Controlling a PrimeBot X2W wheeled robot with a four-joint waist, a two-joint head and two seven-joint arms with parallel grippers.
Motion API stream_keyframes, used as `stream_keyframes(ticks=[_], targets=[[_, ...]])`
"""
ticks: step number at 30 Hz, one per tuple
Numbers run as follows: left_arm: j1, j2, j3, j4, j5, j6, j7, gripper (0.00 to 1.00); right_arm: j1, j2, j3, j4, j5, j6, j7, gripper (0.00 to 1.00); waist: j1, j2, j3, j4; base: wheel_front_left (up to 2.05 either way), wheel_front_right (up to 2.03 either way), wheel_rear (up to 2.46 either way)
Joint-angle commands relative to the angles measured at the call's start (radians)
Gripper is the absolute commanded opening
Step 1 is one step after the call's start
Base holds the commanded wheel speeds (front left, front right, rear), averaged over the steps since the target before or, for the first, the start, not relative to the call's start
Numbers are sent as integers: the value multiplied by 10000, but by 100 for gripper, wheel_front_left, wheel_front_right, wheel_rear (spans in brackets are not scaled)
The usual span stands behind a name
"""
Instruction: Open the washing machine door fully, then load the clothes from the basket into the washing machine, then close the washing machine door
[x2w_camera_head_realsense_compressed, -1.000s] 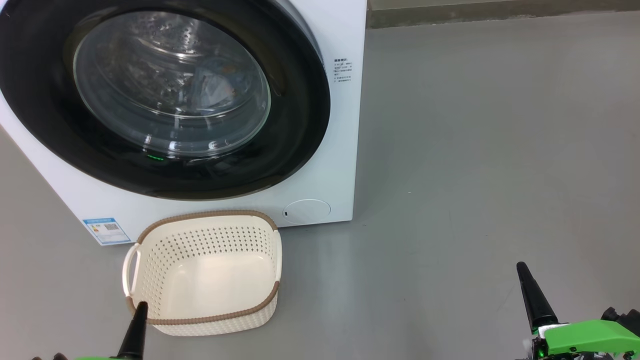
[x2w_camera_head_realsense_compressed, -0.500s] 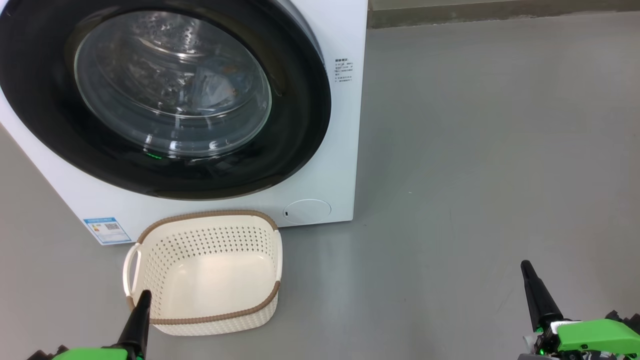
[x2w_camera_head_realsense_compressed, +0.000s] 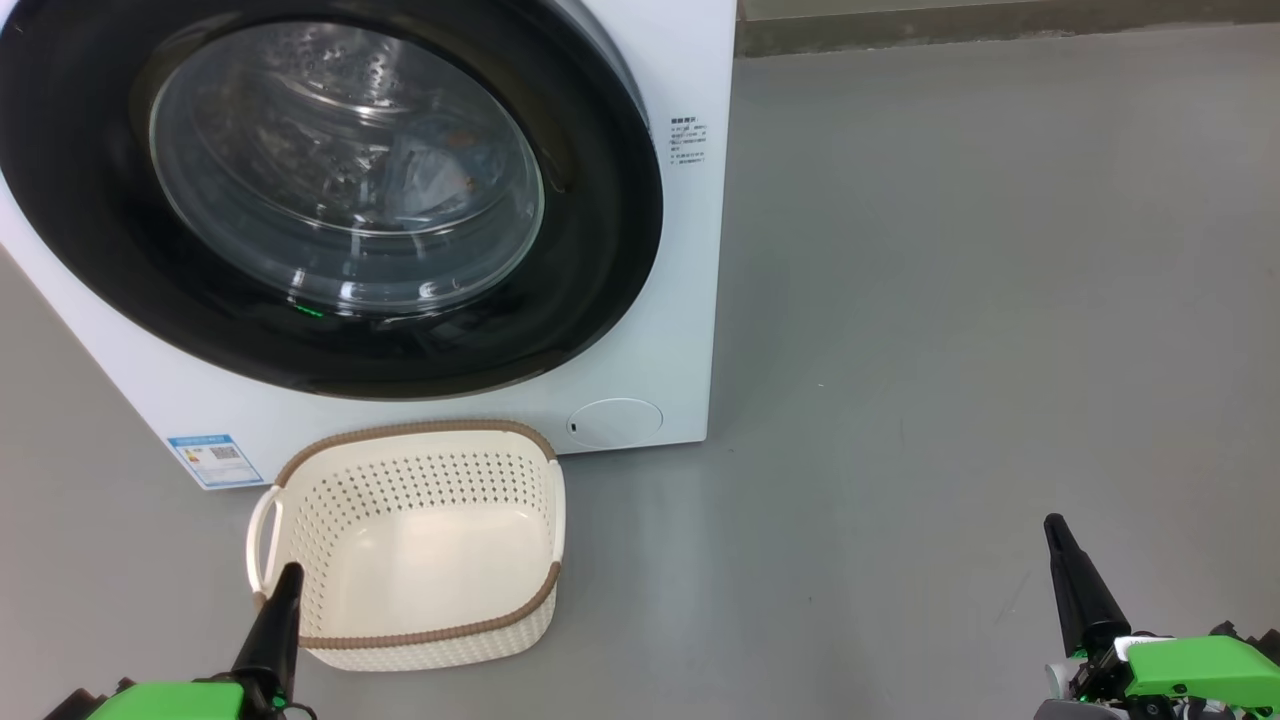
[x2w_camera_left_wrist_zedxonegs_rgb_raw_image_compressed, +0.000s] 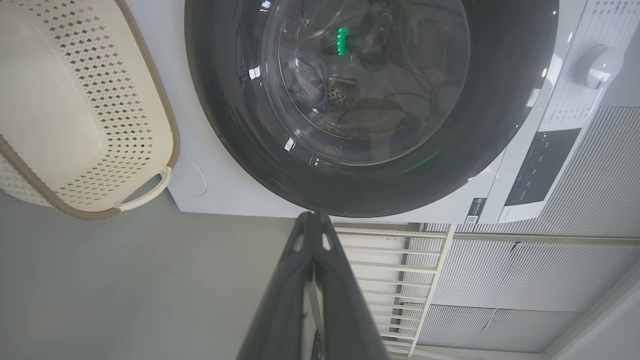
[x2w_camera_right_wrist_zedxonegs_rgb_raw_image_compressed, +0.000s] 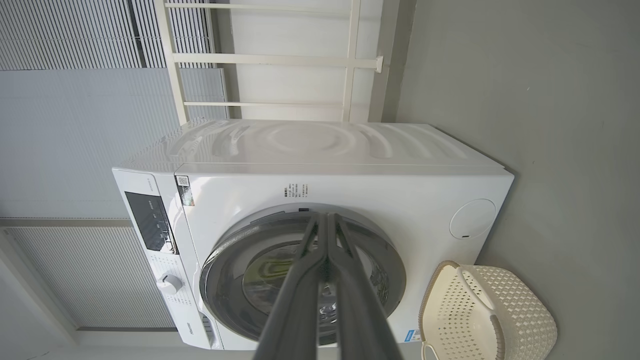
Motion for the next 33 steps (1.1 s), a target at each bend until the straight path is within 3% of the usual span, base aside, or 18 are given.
stream_keyframes(ticks=[1,33], targets=[[-421,188,339,-186,-63,-100,68,0,-438,-27,179,-241,52,16,58,0,0,-1,0,0,0,0,0],[-427,138,410,-184,-4,-100,125,0,-443,10,126,-238,7,16,101,0,0,-1,0,0,0,0,0]])
